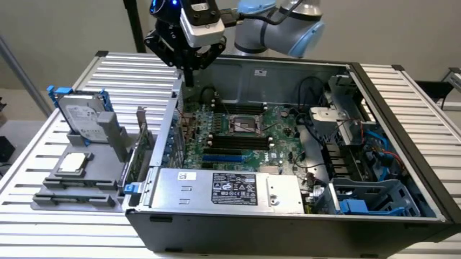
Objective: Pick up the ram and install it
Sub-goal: 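Reach for the ram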
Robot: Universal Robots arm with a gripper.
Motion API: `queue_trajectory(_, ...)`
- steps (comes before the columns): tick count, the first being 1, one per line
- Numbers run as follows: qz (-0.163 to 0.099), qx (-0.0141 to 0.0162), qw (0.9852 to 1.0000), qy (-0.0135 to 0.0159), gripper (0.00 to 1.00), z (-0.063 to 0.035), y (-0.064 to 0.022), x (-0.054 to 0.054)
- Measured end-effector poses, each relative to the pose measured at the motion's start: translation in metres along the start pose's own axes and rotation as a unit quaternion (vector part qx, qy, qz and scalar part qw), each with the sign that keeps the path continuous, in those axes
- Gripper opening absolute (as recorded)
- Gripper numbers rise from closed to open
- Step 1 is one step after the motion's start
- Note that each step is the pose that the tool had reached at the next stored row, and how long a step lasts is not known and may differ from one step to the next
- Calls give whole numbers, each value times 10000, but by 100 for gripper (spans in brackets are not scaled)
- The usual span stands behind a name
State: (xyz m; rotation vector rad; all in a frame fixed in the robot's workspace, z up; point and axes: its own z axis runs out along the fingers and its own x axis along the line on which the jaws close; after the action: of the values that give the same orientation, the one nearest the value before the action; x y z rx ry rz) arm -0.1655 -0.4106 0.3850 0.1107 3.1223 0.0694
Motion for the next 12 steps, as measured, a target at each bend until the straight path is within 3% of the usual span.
queue_trajectory(12, 0, 4, 10000, 14, 11, 89, -136, 500)
